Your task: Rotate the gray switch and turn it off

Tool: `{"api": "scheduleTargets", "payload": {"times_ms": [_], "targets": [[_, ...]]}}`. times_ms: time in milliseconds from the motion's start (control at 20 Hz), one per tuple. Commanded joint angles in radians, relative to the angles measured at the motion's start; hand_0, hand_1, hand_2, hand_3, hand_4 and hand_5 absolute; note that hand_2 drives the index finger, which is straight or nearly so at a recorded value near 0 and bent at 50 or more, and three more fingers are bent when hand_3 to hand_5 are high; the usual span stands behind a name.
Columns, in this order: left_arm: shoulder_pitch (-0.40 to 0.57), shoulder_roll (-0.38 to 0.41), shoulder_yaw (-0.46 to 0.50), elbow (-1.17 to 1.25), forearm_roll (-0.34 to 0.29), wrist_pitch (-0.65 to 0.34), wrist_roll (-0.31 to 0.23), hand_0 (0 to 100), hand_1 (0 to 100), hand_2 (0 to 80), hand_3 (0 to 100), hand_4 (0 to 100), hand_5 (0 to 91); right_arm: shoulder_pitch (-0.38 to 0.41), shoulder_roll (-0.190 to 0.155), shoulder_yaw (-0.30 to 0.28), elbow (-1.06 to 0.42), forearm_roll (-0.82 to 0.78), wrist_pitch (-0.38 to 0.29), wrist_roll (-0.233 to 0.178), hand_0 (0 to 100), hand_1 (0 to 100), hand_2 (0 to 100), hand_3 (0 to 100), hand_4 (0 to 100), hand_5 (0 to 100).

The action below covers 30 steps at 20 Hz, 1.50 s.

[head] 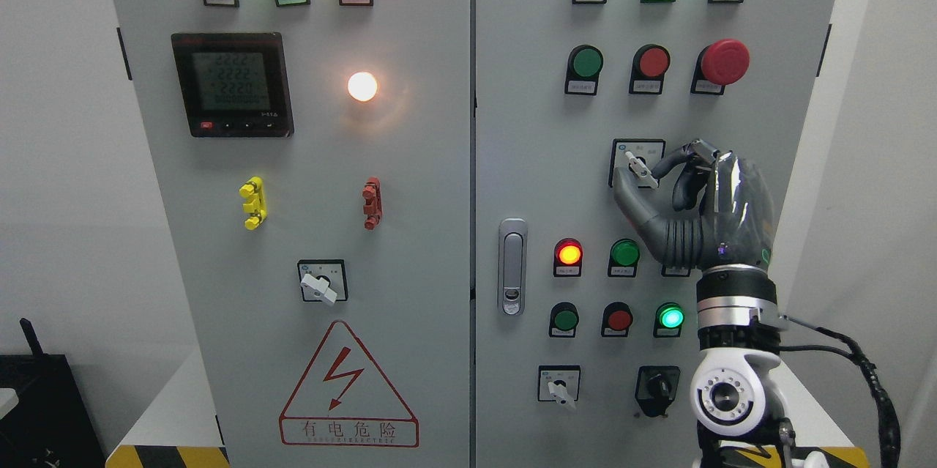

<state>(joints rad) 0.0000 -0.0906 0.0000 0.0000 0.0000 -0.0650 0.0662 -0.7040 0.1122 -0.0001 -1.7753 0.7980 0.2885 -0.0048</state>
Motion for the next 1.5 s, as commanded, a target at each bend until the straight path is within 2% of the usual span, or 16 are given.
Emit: {"api": "scheduleTargets", "payload": {"times_ms": [0,600,950,1450], "targets": [[-0.009,0.0,0.008,-0.026,0.02,-0.002,0.0,12,39,0.0,0,0,0.0,-0.006,0.0,-0.031,0.007,0.0,0.003,0.0,16,52,64,98,98,100],[-0.009,0.0,0.008,-0.026,0.02,-0.001,0.0,12,39,0.0,0,0,0.0,-0.008,-0.002,-0.032,0.008,0.001,0.005,0.0,17,52,65,98,98,100],[-0.009,0.0,0.008,-0.026,0.02,-0.001,0.0,12,39,0.0,0,0,0.0,-0.011,-0.002,-0.032,0.008,0.0,0.017,0.0,24,51,65,99,98,100],[-0.009,0.0,0.008,-0.026,0.02,-0.001,0.0,12,39,0.0,0,0,0.0,-0.015,-0.002,-0.031,0.008,0.001,0.017,0.002,25,52,65,99,98,100]]}}
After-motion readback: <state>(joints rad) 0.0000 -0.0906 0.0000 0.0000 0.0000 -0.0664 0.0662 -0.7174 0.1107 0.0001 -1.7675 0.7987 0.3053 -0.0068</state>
